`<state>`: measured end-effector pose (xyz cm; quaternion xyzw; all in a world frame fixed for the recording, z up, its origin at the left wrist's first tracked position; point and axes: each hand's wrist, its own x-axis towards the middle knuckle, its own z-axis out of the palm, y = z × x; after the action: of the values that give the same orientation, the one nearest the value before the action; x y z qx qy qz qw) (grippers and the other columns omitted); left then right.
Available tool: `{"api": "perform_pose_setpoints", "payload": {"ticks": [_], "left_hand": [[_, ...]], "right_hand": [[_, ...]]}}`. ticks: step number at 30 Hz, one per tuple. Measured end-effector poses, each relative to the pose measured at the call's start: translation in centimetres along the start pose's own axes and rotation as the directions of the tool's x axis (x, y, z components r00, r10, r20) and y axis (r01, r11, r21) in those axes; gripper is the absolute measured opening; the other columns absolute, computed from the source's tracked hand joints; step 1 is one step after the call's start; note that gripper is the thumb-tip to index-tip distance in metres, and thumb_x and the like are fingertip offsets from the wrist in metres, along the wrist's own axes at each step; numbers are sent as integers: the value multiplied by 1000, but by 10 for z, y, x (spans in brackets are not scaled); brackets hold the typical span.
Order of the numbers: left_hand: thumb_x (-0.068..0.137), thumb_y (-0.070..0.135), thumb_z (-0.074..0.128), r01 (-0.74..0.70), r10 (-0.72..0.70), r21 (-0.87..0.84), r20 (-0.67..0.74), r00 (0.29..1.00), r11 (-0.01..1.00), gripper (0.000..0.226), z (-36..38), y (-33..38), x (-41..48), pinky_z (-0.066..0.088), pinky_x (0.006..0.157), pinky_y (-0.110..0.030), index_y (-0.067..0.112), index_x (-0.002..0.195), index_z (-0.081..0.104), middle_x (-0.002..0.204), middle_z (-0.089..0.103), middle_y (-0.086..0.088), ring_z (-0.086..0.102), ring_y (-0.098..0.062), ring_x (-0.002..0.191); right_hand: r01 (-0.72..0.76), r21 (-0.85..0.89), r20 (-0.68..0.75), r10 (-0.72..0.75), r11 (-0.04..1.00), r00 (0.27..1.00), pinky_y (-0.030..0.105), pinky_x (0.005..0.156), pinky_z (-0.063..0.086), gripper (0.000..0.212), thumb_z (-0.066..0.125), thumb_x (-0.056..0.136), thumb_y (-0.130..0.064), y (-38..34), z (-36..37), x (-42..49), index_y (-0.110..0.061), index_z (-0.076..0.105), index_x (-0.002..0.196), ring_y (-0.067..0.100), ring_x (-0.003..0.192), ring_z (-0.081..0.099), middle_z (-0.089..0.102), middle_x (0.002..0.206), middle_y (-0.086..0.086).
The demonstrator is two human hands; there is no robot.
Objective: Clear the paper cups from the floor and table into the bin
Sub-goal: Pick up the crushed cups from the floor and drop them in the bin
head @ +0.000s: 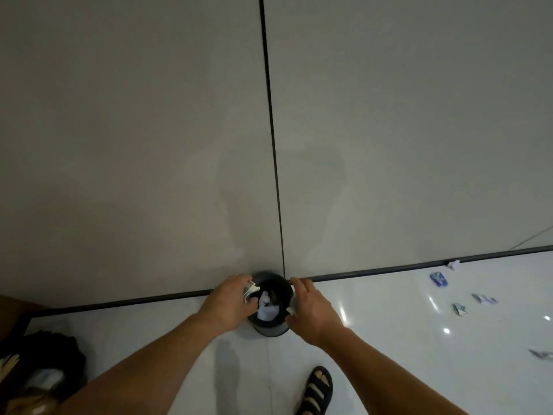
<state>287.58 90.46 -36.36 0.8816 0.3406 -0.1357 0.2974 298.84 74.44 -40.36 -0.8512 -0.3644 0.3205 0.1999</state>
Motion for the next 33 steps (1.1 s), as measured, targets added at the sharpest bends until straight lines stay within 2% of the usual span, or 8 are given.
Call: {"api": "perform_pose_setpoints", "payload": {"ticks": [6, 10, 13, 17, 20, 26, 30, 33], "left_hand": [[88, 31, 56, 39, -43, 34, 135, 990, 999, 25, 88, -40, 119, 49, 83, -29, 16, 108, 54, 111, 57, -7, 58, -19, 96], [89, 26, 61, 14, -21, 41, 186, 982, 999, 47, 171, -96, 198, 46, 92, -28, 8, 132, 50, 122, 55, -12, 56, -25, 111], [88, 31, 62, 69, -82, 68, 216, 973, 995, 55, 219, -135, 255, 46, 90, -29, 11, 136, 44, 130, 51, -11, 54, -25, 115], [86, 35, 66, 76, -84, 46, 204, 975, 996, 70, 257, -174, 310, 39, 98, -30, 13, 144, 34, 143, 43, -10, 45, -25, 127], [83, 43, 68, 91, -90, 3, 203, 975, 996, 82, 264, -189, 323, 36, 95, -27, 19, 149, 25, 148, 34, -8, 40, -24, 131], [87, 46, 60, 53, -95, 138, 324, 941, 989, 77, 228, -181, 301, 35, 105, -34, 18, 148, 24, 149, 31, -11, 35, -27, 135], [88, 44, 59, -62, 14, 154, 293, 956, 986, 75, 179, -127, 287, 31, 109, -31, 17, 149, 25, 150, 31, -8, 33, -23, 136], [90, 49, 54, -211, 148, 183, 310, 939, 960, 74, 141, -69, 268, 27, 112, -28, 20, 150, 23, 152, 28, -3, 30, -20, 137]], "right_hand": [[-131, 63, 127, 123, 989, 984, 29, 106, 42, 81, 65, 87, -28, 72, 78, 98, -22, 18, 152, 18, 127, 45, 32, 149, 0], [-177, 89, 158, 162, 980, 974, 31, 110, 38, 79, 62, 91, -25, 115, 155, 177, -21, 14, 154, 21, 134, 39, 26, 153, 3], [-214, 89, 154, 199, 973, 968, 34, 111, 37, 79, 63, 92, -24, 143, 206, 231, -18, 15, 154, 25, 135, 37, 26, 153, 6], [-258, 156, 129, 239, 953, 962, 37, 112, 36, 84, 65, 91, -28, 169, 250, 279, -18, 11, 155, 27, 138, 35, 20, 156, 6], [-293, 203, 99, 278, 934, 955, 40, 115, 32, 87, 64, 91, -33, 180, 267, 285, -20, 6, 155, 28, 143, 27, 9, 162, 5], [-393, 205, 124, 374, 897, 919, 38, 113, 35, 88, 61, 89, -43, 180, 256, 231, -24, 6, 155, 26, 140, 30, 9, 161, 3], [-428, 193, 77, 421, 883, 904, 38, 114, 30, 88, 57, 89, -51, 166, 201, 197, -26, 4, 155, 25, 145, 20, 2, 163, 1], [-452, 194, 24, 457, 871, 889, 36, 116, 25, 87, 54, 89, -53, 148, 142, 166, -26, 4, 155, 23, 147, 16, 3, 163, 0]]}}
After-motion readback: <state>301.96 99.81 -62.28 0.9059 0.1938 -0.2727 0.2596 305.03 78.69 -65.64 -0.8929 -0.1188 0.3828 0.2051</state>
